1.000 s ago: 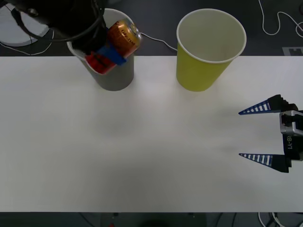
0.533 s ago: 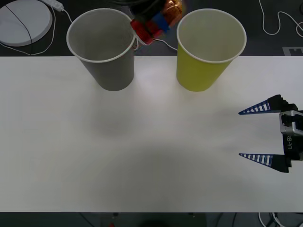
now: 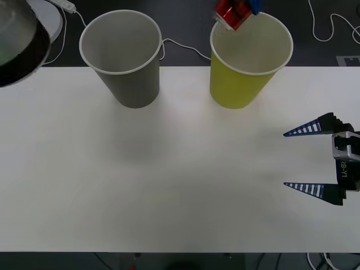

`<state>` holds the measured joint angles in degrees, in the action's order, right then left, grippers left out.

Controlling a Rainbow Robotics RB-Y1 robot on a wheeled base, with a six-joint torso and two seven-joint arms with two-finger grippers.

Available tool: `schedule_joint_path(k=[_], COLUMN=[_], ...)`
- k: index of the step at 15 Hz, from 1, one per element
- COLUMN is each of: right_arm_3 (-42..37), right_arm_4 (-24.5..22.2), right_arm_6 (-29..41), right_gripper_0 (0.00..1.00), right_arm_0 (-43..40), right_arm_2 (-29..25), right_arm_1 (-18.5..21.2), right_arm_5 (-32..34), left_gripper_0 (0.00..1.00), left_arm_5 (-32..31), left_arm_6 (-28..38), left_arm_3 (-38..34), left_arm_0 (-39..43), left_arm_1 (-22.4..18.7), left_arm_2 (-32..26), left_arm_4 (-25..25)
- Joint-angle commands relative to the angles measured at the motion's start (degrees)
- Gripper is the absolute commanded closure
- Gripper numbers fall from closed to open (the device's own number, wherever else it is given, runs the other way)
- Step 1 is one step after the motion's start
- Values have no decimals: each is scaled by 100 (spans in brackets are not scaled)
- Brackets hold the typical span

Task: Put the can into the green bin and the plastic bottle into the gray bin

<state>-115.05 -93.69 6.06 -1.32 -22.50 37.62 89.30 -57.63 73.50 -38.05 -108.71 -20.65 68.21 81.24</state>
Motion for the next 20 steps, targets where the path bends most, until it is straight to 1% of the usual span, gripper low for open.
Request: schedule_joint_path(k=[1, 3, 8, 9, 10, 11, 13, 15, 17, 18, 20], right_arm_3=[0, 0, 0, 0, 0, 0, 0, 0, 0, 0, 0], right_arm_4=[0, 0, 0, 0, 0, 0, 0, 0, 0, 0, 0], right_arm_6=[0, 0, 0, 0, 0, 0, 0, 0, 0, 0, 0], right_gripper_0=[0, 0, 0, 0, 0, 0, 0, 0, 0, 0, 0], right_arm_0=[0, 0, 0, 0, 0, 0, 0, 0, 0, 0, 0], right_arm_2=[0, 0, 0, 0, 0, 0, 0, 0, 0, 0, 0], right_arm_1=[0, 0, 0, 0, 0, 0, 0, 0, 0, 0, 0], right_arm_5=[0, 0, 0, 0, 0, 0, 0, 0, 0, 0, 0], left_gripper_0=[100, 100, 100, 89, 22, 0, 0, 0, 0, 0, 0], left_arm_5=[297, 358, 402, 402, 402, 393, 385, 209, -72, -292, -494], left_arm_6=[-3, 6, -3, -55, -152, -170, -178, -460, -899, -1022, -1303], left_arm_3=[729, 1116, 1107, 1107, 1107, 1107, 1107, 1107, 1081, 967, 597], left_arm_0=[-221, -265, -265, -265, -265, -265, -300, -291, -291, -265, -159], left_arm_1=[676, 1028, 1081, 1081, 1081, 1081, 1054, 905, 632, 386, -97], left_arm_2=[395, 474, 474, 466, 466, 474, 430, 255, 237, 237, 228], left_arm_4=[24, 15, -3, -29, -55, -73, -152, -328, -776, -1022, -1321])
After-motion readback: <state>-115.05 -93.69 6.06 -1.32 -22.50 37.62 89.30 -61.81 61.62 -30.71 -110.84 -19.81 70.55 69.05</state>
